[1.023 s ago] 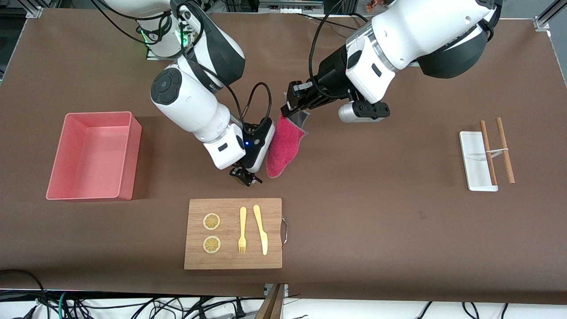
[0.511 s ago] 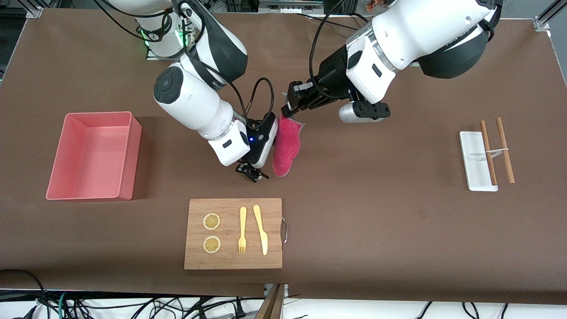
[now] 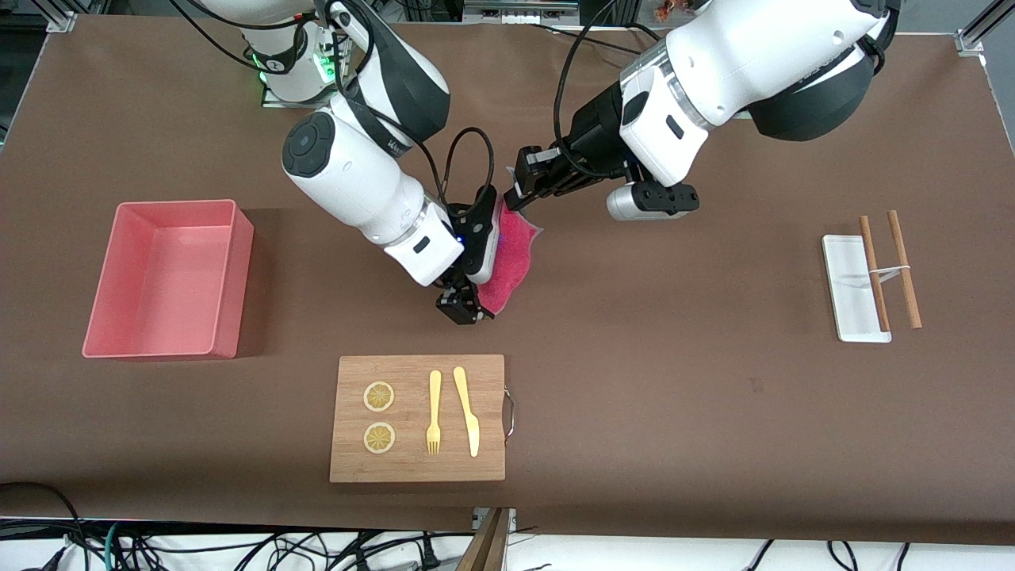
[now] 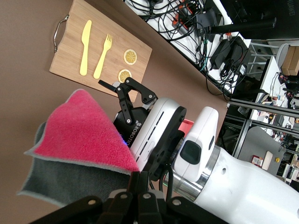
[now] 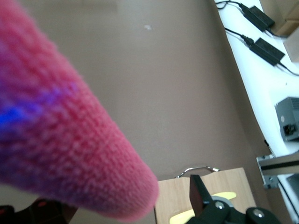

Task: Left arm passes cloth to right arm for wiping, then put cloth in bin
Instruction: 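Grasp the hanging cloth with the right gripper below the left gripper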

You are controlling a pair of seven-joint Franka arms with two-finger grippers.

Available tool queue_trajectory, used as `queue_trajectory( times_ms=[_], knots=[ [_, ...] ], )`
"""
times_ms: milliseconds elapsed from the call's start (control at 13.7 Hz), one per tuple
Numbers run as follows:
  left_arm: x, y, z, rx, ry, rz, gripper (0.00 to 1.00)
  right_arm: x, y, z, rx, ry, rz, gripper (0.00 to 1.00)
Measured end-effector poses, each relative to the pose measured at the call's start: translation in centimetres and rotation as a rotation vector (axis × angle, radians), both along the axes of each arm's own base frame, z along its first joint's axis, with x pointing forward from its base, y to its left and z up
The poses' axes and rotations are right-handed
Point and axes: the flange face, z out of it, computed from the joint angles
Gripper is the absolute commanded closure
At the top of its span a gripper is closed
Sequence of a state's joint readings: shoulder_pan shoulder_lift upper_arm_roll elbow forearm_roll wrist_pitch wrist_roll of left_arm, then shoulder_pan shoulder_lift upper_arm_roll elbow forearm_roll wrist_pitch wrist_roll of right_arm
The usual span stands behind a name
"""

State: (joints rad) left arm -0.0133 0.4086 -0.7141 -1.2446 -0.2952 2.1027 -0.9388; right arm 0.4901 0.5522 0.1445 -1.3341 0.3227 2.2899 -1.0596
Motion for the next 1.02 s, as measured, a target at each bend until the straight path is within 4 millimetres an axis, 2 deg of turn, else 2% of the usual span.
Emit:
queue_trajectory(
  times_ms=[657, 804, 1023],
  knots=[
    [-0.1, 0.0, -0.1, 0.004, 0.005, -0.004, 1.00, -0.2, 0.2, -0.1, -0.018, -0.049, 0.095, 0.01],
    [-0.1, 0.0, -0.1, 0.005, 0.005, -0.004, 1.00, -0.6, 0.8, -0.1, -0.018, -0.049, 0.105, 0.03],
    [-0.1, 0.0, -0.1, 0.005, 0.005, -0.004, 1.00, -1.4, 1.8, -0.3, -0.020, -0.046, 0.122, 0.13]
  ],
)
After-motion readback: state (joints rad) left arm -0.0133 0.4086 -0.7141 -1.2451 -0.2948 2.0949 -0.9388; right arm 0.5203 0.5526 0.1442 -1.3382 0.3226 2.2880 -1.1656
